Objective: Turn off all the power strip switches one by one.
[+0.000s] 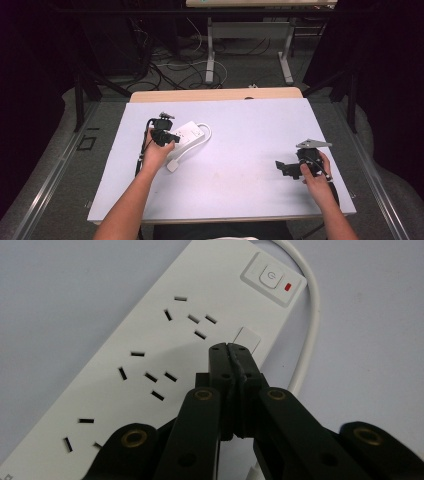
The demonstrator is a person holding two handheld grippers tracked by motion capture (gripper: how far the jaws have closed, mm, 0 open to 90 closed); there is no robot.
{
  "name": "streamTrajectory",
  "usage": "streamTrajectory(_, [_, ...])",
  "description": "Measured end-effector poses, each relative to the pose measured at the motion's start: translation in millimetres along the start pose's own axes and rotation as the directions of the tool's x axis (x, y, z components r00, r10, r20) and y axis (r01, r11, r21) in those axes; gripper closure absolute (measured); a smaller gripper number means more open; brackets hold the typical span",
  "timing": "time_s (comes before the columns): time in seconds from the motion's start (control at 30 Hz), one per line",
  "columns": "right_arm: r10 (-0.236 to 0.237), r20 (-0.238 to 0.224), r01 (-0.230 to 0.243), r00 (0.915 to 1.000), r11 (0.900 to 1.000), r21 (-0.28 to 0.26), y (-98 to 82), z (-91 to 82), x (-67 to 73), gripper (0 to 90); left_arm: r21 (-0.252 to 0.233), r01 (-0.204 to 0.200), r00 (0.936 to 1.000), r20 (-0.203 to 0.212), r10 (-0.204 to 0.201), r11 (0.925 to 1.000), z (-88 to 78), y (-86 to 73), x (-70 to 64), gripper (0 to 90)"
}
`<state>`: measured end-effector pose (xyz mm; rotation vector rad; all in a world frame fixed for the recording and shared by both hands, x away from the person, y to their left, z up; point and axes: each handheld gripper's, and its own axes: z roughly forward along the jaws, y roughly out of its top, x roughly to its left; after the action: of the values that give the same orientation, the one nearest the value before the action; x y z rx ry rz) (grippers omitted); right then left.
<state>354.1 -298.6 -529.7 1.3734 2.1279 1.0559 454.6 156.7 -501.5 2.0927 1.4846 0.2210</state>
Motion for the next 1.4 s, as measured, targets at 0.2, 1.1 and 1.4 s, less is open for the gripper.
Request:
streamTrajectory(0.2, [-0.003,0.0,0.003,1.0,1.0,0.001,-0.1,-0.1,-0.5,0.0,-0.001,0.005,1.0,-0.004,-0.005,1.0,-1.9,-2.2,2.0,90.0])
streamTrajectory(1.1, [-0.01,0.003,0.01,0.9999,1.0,0.001,-0.1,-0.6,-1.0,0.0,0.018,0.022,0.9997,-0.01,-0.022,0.9996,-4.0,-15.6,14.9,90.0])
streamTrajectory(1.4, [-0.012,-0.002,0.012,0.9999,1.0,0.001,-0.2,-0.2,-1.1,0.0,0.018,0.026,0.9996,-0.011,-0.026,0.9995,-3.2,-19.0,18.2,90.0])
